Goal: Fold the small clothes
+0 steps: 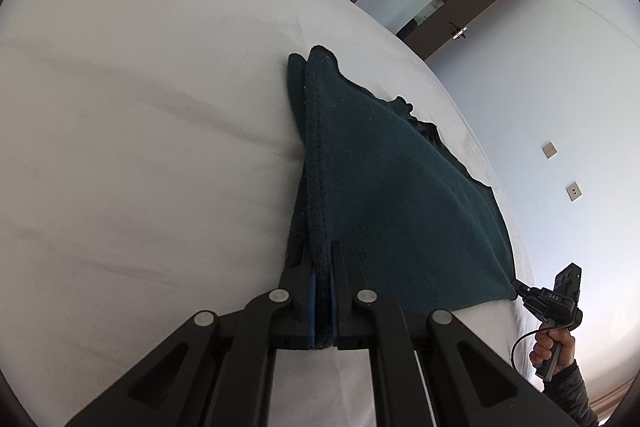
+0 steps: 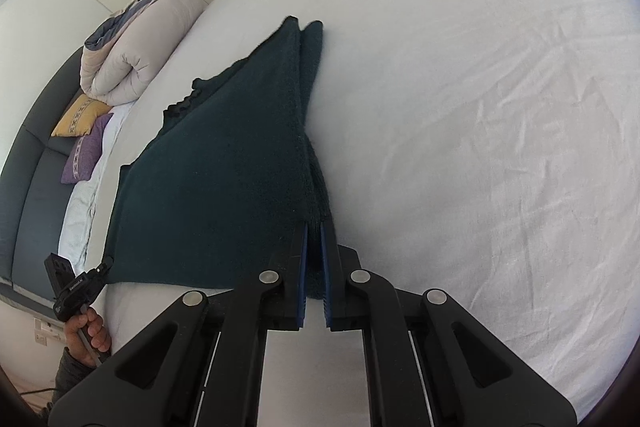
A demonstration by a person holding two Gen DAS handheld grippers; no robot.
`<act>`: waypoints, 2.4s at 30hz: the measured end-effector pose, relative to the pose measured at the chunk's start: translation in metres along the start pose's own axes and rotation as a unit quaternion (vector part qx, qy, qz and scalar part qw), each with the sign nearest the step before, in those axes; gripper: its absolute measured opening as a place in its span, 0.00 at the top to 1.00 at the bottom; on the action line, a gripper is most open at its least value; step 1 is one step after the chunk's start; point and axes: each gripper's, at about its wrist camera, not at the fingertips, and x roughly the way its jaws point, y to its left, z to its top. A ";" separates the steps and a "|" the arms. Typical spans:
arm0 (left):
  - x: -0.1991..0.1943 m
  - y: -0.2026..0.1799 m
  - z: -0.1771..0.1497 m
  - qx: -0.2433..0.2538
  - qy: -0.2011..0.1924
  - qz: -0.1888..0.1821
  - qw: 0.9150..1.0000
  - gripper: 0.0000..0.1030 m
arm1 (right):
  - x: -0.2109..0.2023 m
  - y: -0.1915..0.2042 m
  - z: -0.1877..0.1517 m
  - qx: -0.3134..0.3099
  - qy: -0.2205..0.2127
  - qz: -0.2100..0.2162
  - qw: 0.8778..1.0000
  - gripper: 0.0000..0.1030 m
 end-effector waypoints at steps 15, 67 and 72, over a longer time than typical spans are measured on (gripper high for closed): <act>0.003 0.007 -0.004 0.002 0.017 0.008 1.000 0.94 | 0.002 -0.014 -0.005 0.022 -0.009 0.009 1.000 0.95; 0.124 -0.073 0.112 0.104 -0.035 0.058 0.992 0.40 | 0.203 0.150 0.115 0.079 0.029 0.176 0.981 0.70; 0.121 -0.054 0.115 0.072 -0.030 0.018 0.997 0.47 | 0.195 0.093 0.139 0.131 -0.021 0.130 0.983 0.92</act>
